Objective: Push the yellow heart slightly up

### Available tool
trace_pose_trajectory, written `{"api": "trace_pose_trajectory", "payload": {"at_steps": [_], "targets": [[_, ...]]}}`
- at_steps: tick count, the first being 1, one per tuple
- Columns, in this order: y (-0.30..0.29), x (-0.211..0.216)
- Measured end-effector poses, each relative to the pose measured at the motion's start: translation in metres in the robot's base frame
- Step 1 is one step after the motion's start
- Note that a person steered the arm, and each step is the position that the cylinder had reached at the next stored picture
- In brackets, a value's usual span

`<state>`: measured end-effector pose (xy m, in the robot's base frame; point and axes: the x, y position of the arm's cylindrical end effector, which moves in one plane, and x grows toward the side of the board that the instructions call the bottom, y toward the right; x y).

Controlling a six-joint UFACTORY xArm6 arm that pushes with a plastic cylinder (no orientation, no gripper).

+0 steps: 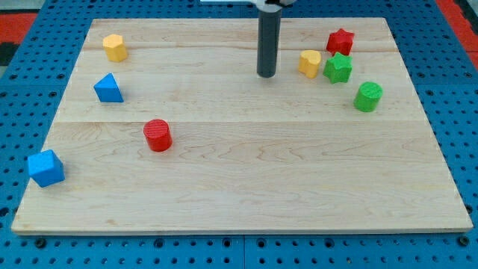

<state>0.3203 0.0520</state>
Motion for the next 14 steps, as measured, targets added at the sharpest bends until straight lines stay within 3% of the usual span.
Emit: {"api": "trace_pose_trajectory", "payload": {"at_steps": [2,4,9,11,14], "targets": [[0.01,-0.047],[0.062,-0.04],[0.064,0.084],[0.084,0.069],[0.081,0.135]]}}
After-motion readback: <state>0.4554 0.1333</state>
